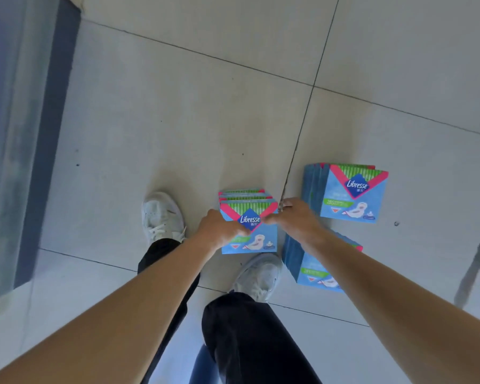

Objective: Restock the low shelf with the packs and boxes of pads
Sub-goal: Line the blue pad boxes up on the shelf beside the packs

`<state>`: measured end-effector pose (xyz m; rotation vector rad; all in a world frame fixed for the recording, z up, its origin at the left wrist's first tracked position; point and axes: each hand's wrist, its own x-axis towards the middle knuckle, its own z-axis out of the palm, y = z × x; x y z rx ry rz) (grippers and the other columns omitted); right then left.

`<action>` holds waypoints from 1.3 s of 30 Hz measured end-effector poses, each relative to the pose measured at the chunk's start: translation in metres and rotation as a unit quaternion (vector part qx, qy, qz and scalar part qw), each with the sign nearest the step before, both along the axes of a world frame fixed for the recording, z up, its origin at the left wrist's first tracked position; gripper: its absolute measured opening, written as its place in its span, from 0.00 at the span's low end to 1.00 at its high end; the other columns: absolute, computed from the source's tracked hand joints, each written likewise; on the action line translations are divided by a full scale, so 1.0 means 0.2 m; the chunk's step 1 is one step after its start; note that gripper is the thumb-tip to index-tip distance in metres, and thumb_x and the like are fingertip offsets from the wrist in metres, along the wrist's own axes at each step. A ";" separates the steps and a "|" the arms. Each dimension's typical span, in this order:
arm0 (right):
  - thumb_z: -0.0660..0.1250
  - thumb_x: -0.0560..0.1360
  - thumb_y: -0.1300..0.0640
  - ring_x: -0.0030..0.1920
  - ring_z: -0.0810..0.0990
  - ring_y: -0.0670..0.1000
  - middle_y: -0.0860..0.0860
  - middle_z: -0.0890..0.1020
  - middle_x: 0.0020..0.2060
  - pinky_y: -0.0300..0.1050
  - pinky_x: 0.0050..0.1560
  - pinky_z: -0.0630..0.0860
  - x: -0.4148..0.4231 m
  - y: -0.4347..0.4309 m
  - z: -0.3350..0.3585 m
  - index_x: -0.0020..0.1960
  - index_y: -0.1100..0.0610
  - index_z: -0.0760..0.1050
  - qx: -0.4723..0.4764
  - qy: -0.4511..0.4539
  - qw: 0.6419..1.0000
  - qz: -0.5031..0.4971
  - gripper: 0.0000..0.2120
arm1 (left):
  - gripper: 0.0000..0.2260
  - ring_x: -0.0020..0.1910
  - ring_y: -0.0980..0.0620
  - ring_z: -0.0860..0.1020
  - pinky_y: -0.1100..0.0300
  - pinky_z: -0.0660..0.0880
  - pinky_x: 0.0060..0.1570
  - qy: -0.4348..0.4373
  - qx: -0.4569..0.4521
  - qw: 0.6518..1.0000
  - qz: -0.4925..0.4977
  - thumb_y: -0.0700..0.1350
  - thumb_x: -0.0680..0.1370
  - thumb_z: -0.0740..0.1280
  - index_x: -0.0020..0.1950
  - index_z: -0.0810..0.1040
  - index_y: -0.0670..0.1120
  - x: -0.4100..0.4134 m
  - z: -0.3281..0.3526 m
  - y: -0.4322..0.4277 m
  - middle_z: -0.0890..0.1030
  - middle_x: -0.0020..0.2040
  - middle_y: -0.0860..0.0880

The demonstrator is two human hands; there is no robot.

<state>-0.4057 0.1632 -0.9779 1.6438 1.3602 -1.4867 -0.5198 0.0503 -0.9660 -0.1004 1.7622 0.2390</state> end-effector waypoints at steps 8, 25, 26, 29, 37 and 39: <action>0.76 0.67 0.65 0.41 0.82 0.50 0.58 0.84 0.48 0.43 0.44 0.78 -0.01 -0.08 -0.08 0.51 0.64 0.79 -0.034 0.071 0.996 -0.037 0.14 | 0.35 0.50 0.45 0.81 0.48 0.80 0.52 0.023 0.005 0.996 0.089 0.55 0.56 0.76 0.59 0.75 0.43 0.07 -0.22 -0.06 0.81 0.55 0.44; 0.72 0.63 0.79 0.33 0.83 0.45 0.46 0.84 0.30 0.40 0.37 0.80 -1.01 0.26 1.02 0.35 0.54 0.78 0.067 0.311 0.948 0.009 0.20 | 0.24 0.60 0.43 0.74 0.54 0.71 0.57 0.273 0.170 0.934 0.154 0.47 0.74 0.71 0.65 0.68 0.38 -0.76 1.01 0.28 0.73 0.61 0.41; 0.71 0.62 0.81 0.32 0.83 0.44 0.46 0.84 0.29 0.39 0.36 0.80 -1.12 0.28 1.12 0.36 0.53 0.78 0.072 0.331 0.941 0.019 0.22 | 0.24 0.60 0.43 0.75 0.53 0.72 0.57 0.292 0.188 0.922 0.172 0.46 0.73 0.72 0.64 0.68 0.39 -0.86 1.11 0.29 0.73 0.61 0.41; 0.73 0.60 0.78 0.38 0.84 0.50 0.51 0.85 0.36 0.48 0.44 0.81 -1.43 0.28 1.39 0.41 0.54 0.80 0.087 0.379 0.919 0.062 0.21 | 0.23 0.60 0.45 0.73 0.58 0.70 0.54 0.341 0.221 0.888 0.215 0.46 0.74 0.71 0.65 0.68 0.40 -1.11 1.39 0.26 0.72 0.61 0.43; 0.77 0.51 0.72 0.35 0.81 0.41 0.51 0.83 0.42 0.35 0.37 0.79 -2.13 -0.01 1.92 0.55 0.60 0.77 0.095 0.454 0.877 0.128 0.33 | 0.21 0.59 0.45 0.73 0.60 0.66 0.48 0.458 0.202 0.831 0.243 0.50 0.77 0.68 0.62 0.66 0.41 -1.61 1.93 -0.08 0.71 0.61 0.45; 0.78 0.52 0.75 0.34 0.80 0.39 0.50 0.82 0.43 0.33 0.36 0.79 -2.26 -0.10 1.99 0.56 0.59 0.75 0.081 0.468 0.867 0.147 0.35 | 0.20 0.58 0.46 0.73 0.60 0.65 0.47 0.482 0.196 0.815 0.255 0.51 0.76 0.68 0.61 0.67 0.42 -1.68 2.01 -0.20 0.72 0.60 0.45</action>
